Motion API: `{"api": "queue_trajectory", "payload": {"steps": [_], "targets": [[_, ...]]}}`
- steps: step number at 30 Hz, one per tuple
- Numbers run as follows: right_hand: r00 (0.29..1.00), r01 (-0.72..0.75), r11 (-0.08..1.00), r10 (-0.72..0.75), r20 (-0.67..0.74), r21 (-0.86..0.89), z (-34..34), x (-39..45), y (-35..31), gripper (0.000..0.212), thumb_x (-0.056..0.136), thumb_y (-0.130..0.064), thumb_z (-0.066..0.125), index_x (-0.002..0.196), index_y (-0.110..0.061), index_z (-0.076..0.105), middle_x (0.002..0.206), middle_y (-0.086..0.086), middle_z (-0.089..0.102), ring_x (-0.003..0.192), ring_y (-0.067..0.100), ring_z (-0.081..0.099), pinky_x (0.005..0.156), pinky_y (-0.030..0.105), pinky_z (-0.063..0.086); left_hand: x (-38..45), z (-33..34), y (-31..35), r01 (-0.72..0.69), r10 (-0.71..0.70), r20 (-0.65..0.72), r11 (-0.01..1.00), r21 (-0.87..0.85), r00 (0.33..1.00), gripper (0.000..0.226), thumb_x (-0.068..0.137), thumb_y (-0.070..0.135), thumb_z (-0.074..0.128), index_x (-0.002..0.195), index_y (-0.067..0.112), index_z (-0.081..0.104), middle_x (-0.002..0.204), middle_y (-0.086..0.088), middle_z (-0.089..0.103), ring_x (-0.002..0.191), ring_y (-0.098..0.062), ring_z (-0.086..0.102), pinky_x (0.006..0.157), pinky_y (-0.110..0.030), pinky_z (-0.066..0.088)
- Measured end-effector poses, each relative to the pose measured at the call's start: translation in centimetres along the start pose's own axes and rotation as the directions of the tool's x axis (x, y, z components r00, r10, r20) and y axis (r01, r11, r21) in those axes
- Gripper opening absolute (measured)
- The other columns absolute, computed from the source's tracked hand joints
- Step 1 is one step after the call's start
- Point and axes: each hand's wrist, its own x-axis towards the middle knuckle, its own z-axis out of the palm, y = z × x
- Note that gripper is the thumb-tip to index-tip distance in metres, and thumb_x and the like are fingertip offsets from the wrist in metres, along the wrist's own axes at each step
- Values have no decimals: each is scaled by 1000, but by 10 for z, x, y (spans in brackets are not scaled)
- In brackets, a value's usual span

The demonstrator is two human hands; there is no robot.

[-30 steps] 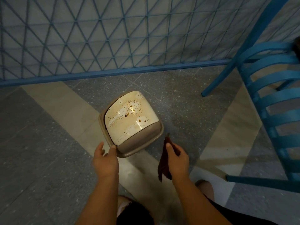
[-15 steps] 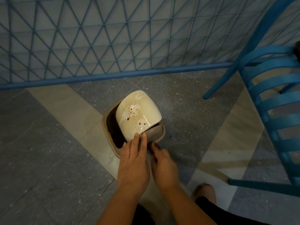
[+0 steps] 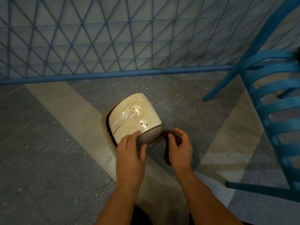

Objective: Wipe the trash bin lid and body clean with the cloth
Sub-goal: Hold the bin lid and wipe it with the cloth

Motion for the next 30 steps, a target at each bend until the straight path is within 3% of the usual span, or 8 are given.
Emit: {"api": "queue_trajectory", "payload": {"steps": [3,5,10,16,20,23,26,30], "targets": [[995,-14,986,31,-99,166,6,-8,-11,17,90,-22,59,101,-35,60,96,-16,63,96,4,61,83,23,50,5,-1,-1,17,-17,-17,1000,-3,1000,35,86,21,66,122,20,63,112,1,55,105,-17,54,88,-27,46],[995,26,974,-4,-96,226,12,-19,-15,19,90,-24,59,105,-35,62,104,-10,65,100,4,61,83,22,51,7,0,-2,17,-17,-34,1000,8,999,40,85,20,67,125,22,62,114,1,55,105,-16,54,87,-26,46],[930,347,938,-346,126,13,19,-31,-12,33,91,-23,58,123,-30,58,107,-15,54,101,-8,54,85,5,42,9,11,-6,-151,163,-50,970,191,985,53,82,15,71,133,18,58,128,-8,56,116,-26,51,93,-35,45],[990,141,990,-140,-17,30,16,-8,-12,28,92,-22,57,119,-27,62,110,-6,57,97,-2,56,89,21,49,3,19,-7,-214,207,53,945,249,977,54,87,18,63,139,20,51,139,-10,49,122,-27,50,95,-40,50],[934,342,939,-338,113,-19,18,-31,-10,26,90,-22,60,114,-30,64,105,-18,56,99,-6,55,84,10,46,-3,21,-6,-210,180,122,928,309,976,64,85,23,58,146,20,40,147,-11,39,128,-31,45,99,-45,48],[895,439,894,-426,133,-85,16,-21,-11,26,90,-22,60,114,-27,66,103,-15,57,96,-5,56,81,7,45,-7,23,-7,-213,171,153,922,322,973,72,83,17,64,149,18,34,151,-12,34,132,-32,41,101,-48,46],[935,354,932,-352,33,-80,16,0,-17,25,90,-24,59,115,-26,66,99,-8,59,89,0,58,80,12,47,-7,24,-8,-213,161,169,909,358,972,78,82,14,62,151,19,27,153,-11,30,134,-33,38,104,-49,43],[998,40,995,-36,46,-87,17,24,-3,26,92,-26,56,116,-28,66,107,-4,65,96,9,61,89,33,52,-9,25,-6,-203,148,166,898,390,975,85,79,18,69,151,20,25,154,-10,30,134,-31,36,106,-49,41]]}}
